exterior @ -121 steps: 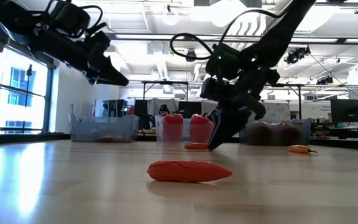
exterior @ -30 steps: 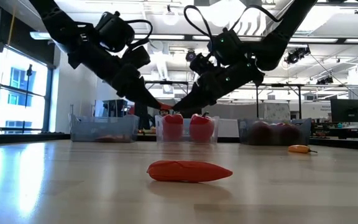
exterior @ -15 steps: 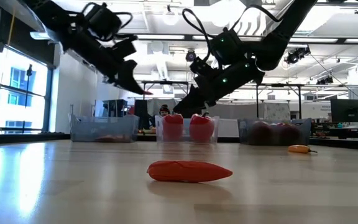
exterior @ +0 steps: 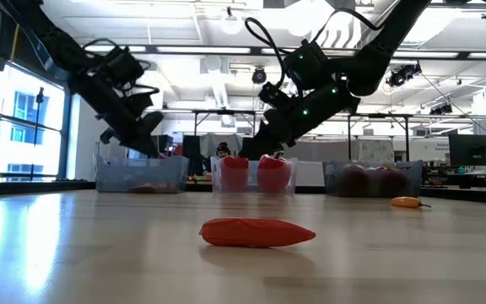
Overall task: Sort produce into baskets
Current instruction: Put the orange chili pepper into the left black bin, then put the yellow chili pepper into the left black bin
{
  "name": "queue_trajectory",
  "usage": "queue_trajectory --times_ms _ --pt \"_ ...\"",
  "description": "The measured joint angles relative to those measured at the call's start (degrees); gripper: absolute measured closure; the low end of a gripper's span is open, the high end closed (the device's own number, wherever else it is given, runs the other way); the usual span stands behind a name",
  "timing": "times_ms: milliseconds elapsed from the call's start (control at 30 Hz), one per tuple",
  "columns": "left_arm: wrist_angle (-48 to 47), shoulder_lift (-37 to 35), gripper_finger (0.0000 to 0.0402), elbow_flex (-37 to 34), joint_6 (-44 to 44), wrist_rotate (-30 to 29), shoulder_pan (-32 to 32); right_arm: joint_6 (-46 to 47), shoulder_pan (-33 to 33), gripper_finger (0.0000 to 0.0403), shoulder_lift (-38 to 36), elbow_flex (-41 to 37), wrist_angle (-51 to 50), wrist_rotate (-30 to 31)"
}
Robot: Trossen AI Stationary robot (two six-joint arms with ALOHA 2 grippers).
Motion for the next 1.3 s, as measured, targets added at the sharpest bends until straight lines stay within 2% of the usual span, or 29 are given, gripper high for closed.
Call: queue_trajectory --times_ms 233,500,667,767,900,1067,1200,1300 --pt "4.34 7.26 0.0348 -0.01 2.73 7.77 4.38 -0.65 -0.04 0.0203 0.0 0.0 -1.49 -0.01" --pt "9.37 8.8 0.0279 -0.03 5.83 7.91 4.55 0.86 -0.04 0.0203 -0.54 0.0 -3.11 0.0" --pt "11.63 6.82 0.0267 -0.03 8.06 7.93 3.91 2.62 0.03 0.0203 -4.59 0.0 -9.18 0.65" --pt "14.77 6.2 0.0274 -0.65 8.26 8.35 1.95 6.95 0.32 0.0203 -8.55 0.0 -16.77 0.66" --pt "24.61 6.19 0.0285 -4.12 8.67 9.06 -2.01 14.4 1.37 0.0203 -13.4 0.02 -31.28 0.63" --pt "35.61 6.1 0.0288 -7.53 9.1 9.19 -6.98 29.44 4.27 0.0203 -17.89 0.02 -50.57 0.67" --pt "36.24 6.06 0.0288 -7.66 10.18 9.16 -10.24 40.25 8.03 0.0203 -18.8 0.02 -65.06 0.95" --pt "36.4 6.06 0.0289 -7.66 11.05 9.14 -12.17 45.4 11.02 0.0203 -18.11 0.0 -72.75 3.65"
